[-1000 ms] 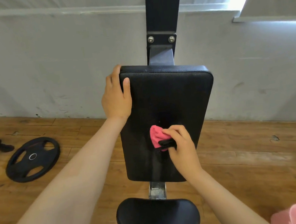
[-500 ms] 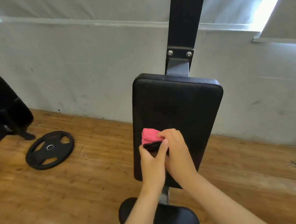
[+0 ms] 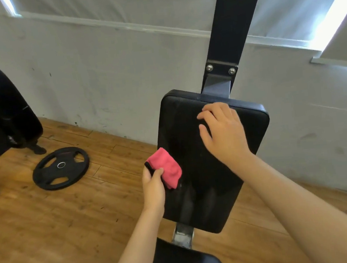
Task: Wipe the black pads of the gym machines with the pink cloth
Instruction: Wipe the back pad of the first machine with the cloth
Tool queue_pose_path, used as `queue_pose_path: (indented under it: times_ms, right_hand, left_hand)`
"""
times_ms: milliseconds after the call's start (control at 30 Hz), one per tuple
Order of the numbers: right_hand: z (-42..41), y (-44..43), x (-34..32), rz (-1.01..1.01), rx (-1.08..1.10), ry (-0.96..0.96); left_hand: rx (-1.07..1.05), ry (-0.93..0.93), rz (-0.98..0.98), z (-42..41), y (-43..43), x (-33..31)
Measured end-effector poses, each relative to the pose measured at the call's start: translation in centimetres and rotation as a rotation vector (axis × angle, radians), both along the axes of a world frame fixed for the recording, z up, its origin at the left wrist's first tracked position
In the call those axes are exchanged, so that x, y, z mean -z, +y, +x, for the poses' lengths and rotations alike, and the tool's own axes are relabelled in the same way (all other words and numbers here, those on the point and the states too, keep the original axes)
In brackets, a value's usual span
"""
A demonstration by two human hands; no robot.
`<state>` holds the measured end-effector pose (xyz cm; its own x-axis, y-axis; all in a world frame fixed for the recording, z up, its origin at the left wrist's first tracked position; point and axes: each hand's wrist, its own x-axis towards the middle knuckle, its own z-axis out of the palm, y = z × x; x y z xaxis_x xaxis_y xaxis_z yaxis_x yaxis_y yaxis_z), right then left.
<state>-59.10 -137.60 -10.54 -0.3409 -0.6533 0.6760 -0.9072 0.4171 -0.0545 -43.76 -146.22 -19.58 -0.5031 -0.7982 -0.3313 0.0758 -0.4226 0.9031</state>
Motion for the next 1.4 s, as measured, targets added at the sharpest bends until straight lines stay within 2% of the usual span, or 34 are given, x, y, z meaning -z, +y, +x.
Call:
queue_pose_path:
  times_ms: [167,300,500,633,733,867,1067,1167,1333,1400]
  right_hand:
    - [-2.7,-3.1,-1.0,0.178,0.14,0.206]
    - [-4.9,-4.4,-3.1,0.337,0.209,0.267]
    - [-6.0,-4.8,-2.2,0.369,0.234,0.305]
    - [-6.3,-4.9,-2.1,0.342,0.221,0.311]
    - [-6.3,-4.9,-1.9,0.322,0.219,0.323]
    - [-6.3,-4.9,-1.8,0.291,0.223,0.342]
    - [-6.3,-4.9,-1.6,0.267,0.214,0.353]
    - [-6.2,-4.9,-1.5,0.257,0.212,0.354]
    - [-6.1,-4.9,-1.6,0.252,0.207,0.358]
    - [-6.1,-4.9,-1.5,0.253,0.218,0.37]
  left_hand:
    - [-0.022,0.062,-0.092,-2.0,-1.5,-1.4]
    - [-0.04,0.091,-0.213,-3.5,-3.6,-3.1]
    - [-0.285,0.085,-0.629,-6.9,-6.0,-5.4]
    - [-0.34,-0.015,-0.792,-10.4,-5.8,-5.0]
    - [-0.402,-0.207,-0.869,-11.4,-5.4,-2.4]
    - [-0.448,-0.407,-0.774,-10.9,-3.6,3.0]
    - [-0.375,-0.534,-0.654,-9.1,-2.6,7.4]
    - [-0.366,-0.503,-0.69,-8.1,-2.5,7.0]
    - [-0.436,-0.25,-0.698,-7.8,-2.0,4.6]
    - [-0.45,-0.277,-0.75,-8.7,-1.5,4.2]
